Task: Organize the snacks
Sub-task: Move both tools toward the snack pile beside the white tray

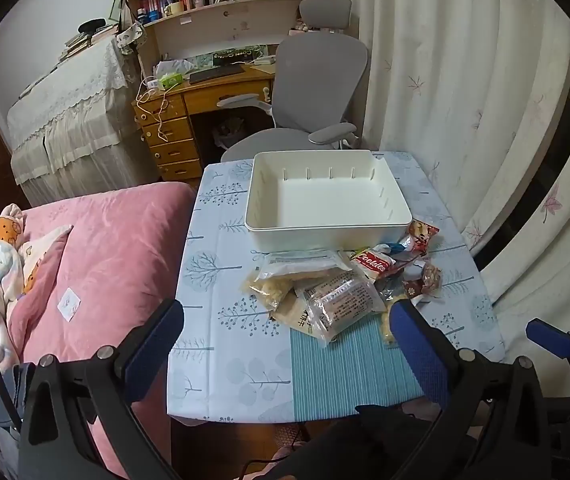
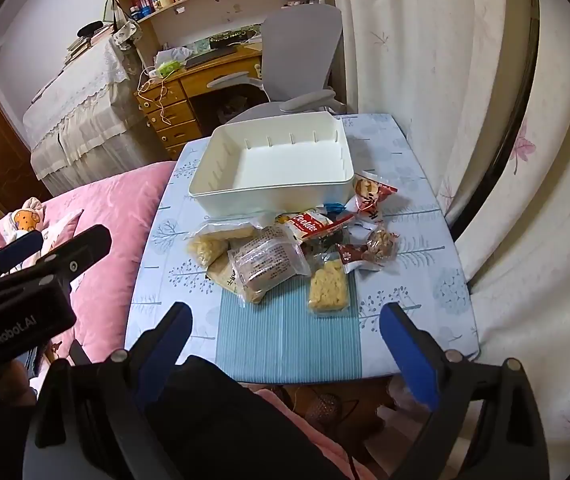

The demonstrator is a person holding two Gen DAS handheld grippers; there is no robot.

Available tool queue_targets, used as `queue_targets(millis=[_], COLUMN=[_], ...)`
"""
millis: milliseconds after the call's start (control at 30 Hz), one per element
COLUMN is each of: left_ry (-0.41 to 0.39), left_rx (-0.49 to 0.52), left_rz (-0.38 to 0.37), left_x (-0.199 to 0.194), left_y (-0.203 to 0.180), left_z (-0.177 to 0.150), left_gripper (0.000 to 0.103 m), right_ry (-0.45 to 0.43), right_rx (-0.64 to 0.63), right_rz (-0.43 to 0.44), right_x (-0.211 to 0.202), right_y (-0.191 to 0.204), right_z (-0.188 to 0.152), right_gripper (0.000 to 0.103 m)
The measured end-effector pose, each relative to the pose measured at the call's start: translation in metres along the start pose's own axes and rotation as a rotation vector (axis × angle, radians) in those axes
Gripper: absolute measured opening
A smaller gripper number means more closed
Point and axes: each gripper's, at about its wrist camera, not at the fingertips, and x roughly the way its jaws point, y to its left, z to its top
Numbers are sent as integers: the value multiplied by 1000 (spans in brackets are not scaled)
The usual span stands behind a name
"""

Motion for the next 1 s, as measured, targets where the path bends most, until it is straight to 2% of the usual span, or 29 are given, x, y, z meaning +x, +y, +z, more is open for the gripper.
queue_targets(millis=[533,867,1000], left_ry=[-6,-7,9], left_rx=[12,20,24], left_rz=[1,0,-10], left_x=[-1,-1,-1], left_y=[-1,-3,-3], left_z=[3,6,5], left_gripper=[98,96,91], right_ry=[-18,-36,-32], right_rx=[-9,-30,-29], right_rz=[-3,-4,-2], right_x=[5,-6,-6], right_y=[-1,-1,-1], right_z=[0,9,10], right_gripper=[95,95,95])
